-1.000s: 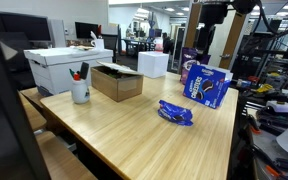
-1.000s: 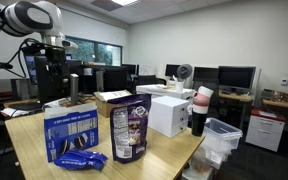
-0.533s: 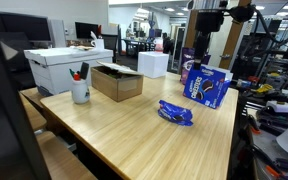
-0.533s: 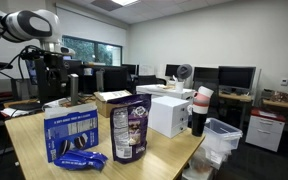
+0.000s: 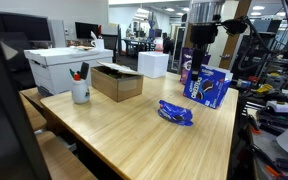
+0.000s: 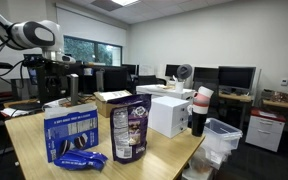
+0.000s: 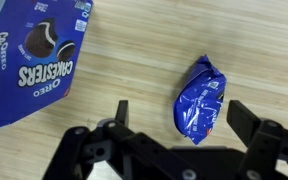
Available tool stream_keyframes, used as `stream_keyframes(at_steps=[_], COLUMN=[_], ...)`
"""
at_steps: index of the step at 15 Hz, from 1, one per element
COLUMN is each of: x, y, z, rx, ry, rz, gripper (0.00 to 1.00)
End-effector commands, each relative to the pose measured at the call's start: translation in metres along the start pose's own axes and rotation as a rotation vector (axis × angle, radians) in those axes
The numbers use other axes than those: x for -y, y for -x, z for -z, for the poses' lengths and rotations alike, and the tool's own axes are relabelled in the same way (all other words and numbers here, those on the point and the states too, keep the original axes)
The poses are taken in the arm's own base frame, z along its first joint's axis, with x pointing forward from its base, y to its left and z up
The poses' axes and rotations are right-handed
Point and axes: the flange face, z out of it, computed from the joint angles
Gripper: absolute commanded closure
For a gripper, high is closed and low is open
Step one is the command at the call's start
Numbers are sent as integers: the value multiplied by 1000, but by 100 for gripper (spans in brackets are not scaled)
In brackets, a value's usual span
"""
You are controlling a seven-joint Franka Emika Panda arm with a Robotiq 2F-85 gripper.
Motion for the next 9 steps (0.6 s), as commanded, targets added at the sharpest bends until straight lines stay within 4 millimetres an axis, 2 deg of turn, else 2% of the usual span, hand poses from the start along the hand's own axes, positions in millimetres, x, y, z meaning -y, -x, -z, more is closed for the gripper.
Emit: stream_keyframes(at_steps=[1, 5, 9], x=[4, 21, 44], y=[0, -4, -9], z=[0, -9, -28], rx=[3, 25, 63], ry=[5, 2, -3], rz=[9, 65, 115], gripper=[0, 0, 0])
